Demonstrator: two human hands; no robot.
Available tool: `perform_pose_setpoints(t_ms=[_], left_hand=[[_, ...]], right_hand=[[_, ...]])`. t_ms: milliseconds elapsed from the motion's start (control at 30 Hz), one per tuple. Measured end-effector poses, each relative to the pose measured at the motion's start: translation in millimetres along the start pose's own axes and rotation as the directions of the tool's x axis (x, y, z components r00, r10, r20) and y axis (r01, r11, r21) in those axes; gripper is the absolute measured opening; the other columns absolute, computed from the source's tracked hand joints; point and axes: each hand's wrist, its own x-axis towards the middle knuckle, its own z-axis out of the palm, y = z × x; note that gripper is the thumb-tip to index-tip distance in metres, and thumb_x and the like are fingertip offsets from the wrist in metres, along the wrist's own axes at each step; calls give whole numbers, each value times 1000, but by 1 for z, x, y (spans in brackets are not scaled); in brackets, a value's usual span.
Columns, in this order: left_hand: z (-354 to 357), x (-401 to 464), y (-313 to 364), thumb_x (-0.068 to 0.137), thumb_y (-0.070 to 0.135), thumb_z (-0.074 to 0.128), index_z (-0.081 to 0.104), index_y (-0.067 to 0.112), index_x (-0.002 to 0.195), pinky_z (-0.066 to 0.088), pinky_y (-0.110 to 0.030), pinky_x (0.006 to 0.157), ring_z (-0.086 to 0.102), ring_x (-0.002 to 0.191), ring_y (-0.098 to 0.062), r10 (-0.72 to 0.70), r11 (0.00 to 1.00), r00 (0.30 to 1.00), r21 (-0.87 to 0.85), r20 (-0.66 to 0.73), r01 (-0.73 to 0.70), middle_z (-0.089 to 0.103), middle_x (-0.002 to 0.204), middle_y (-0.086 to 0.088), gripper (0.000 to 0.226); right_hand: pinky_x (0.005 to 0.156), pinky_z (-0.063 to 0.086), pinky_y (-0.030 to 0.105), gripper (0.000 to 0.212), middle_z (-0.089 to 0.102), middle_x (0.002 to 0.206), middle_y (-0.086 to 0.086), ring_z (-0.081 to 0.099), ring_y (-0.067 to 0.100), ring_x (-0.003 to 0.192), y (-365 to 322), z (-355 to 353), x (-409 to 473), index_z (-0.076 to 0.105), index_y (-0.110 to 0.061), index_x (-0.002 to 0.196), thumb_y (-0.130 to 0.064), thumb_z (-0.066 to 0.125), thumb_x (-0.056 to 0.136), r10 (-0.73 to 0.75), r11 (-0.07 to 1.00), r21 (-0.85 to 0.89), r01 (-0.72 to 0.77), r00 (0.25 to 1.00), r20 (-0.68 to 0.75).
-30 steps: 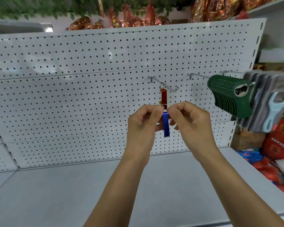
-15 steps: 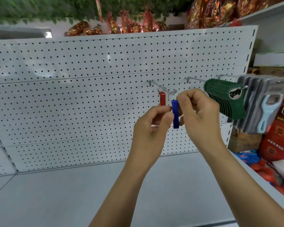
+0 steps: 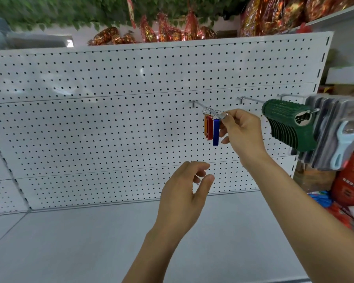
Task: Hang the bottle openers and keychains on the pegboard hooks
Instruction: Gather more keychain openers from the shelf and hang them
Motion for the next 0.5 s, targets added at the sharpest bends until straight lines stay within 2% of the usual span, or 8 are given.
perform_pose_setpoints(t_ms=[200,367,500], left_hand=[[2,-3,-9,95,37,54,60,35,114,52,-27,73,58,92,0,13,994,1000,105,3,-13,60,100,18,20],[6,-5,-15,95,39,53,60,34,114,53,-27,75,57,93,0,-9,989,1000,145,9,7,60,101,18,21],[9,-12,-18,95,40,52,60,34,114,52,-24,75,57,93,0,-25,984,1000,176,3,24,60,103,18,22]], right_hand=[[48,47,22,18,61,68,2,52,0,45,14,6,15,64,-2,96,-12,49,98,40,999,-14,-40,999,25],[50,47,25,18,62,67,1,53,0,45,21,7,17,63,-3,93,-13,49,97,16,999,-34,-15,1000,22],[60,47,23,15,68,81,2,62,5,59,28,-1,-2,64,-12,93,-18,50,96,11,998,-61,-8,999,41]])
